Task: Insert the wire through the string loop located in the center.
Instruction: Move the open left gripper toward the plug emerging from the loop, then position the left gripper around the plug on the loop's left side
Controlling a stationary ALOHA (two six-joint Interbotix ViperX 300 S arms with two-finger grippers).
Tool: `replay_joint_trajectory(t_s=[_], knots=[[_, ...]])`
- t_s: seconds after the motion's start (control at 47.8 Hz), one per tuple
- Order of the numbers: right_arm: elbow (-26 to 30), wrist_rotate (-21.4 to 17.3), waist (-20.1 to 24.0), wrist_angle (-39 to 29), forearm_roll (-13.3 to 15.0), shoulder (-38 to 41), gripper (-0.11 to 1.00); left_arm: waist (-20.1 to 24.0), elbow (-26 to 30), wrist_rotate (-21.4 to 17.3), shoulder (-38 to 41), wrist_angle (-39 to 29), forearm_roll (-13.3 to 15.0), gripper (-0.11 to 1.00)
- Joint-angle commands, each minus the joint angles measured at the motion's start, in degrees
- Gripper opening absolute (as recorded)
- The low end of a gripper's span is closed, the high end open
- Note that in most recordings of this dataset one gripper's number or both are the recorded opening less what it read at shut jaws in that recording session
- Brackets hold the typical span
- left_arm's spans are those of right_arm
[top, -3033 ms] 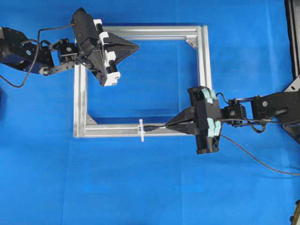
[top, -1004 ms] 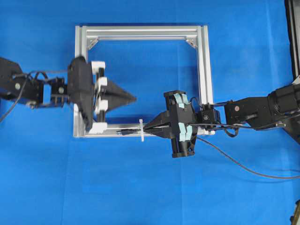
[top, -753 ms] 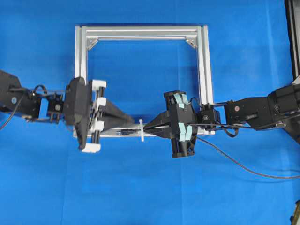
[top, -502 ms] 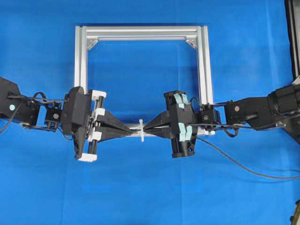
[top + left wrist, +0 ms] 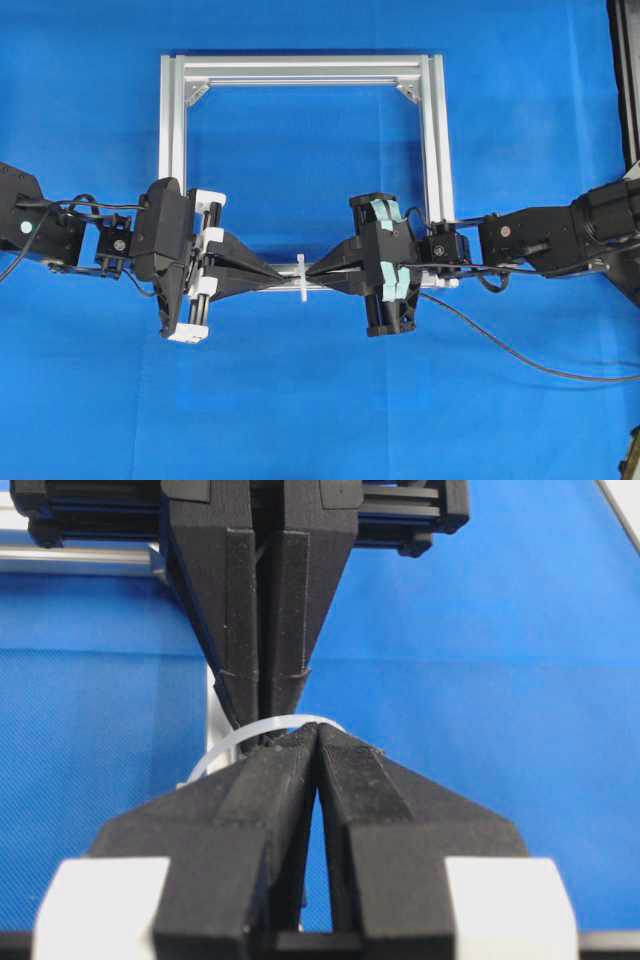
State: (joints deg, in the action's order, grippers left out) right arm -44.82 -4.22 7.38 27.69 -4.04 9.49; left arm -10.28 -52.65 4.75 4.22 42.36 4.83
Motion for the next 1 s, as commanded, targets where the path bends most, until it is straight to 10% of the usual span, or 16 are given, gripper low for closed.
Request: replay_joint_trajectory(t_s=[0.0,0.188,0.523,0.983], knots=[[0.79,0.00,0.00,0.26,-0.18,-0.70,-0.03,0.26,0.35,0.09,-1.76,0.18,0.09,0.00],[0.79,0.00,-0.09,0.26,-0.18,-0.70,-0.03,0.26,0.35,0.26,-1.76,0.26,0.09,0.07],[0.79,0.00,-0.09,0.18,-0.09,-0.70,-0.03,0.26,0.35,0.18,-1.76,-0.79,0.09,0.91],[0.79,0.00,-0.09,0.18,-0.09,-0.70,-0.03,1.67,0.88,0.26,0.09,-4.31,0.09,0.91]])
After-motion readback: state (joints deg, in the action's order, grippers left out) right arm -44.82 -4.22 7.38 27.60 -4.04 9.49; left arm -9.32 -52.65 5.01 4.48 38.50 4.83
